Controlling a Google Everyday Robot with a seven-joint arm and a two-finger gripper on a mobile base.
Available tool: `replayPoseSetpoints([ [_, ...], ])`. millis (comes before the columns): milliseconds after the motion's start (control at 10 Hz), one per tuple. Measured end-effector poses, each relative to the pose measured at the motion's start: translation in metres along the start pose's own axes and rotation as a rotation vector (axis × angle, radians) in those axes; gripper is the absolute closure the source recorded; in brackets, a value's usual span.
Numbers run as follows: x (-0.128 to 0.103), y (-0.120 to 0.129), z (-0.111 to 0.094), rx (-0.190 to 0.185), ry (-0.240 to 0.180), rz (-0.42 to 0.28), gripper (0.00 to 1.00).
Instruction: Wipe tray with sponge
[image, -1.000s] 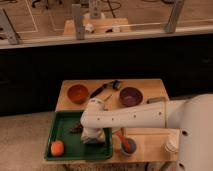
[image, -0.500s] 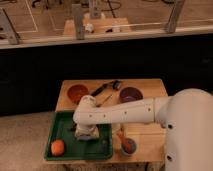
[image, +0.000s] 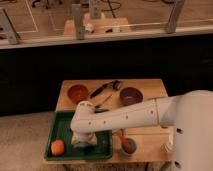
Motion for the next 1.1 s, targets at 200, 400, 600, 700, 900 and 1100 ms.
replayPoseSetpoints([
  [200, -0.006, 0.027, -0.003, -0.013, 0.001, 0.032, 1.00],
  [400, 0.000, 0.050, -0.004, -0.027, 0.005, 0.076, 1.00],
  [600, 0.009, 0.053, -0.001, -0.031, 0.008, 0.095, 1.00],
  [700, 0.013, 0.050, -0.001, -0.031, 0.013, 0.099, 1.00],
  [900, 0.024, 0.034, 0.003, -0.035, 0.027, 0.096, 1.00],
  [1100, 0.023, 0.014, 0.006, -0.031, 0.037, 0.070, 1.00],
])
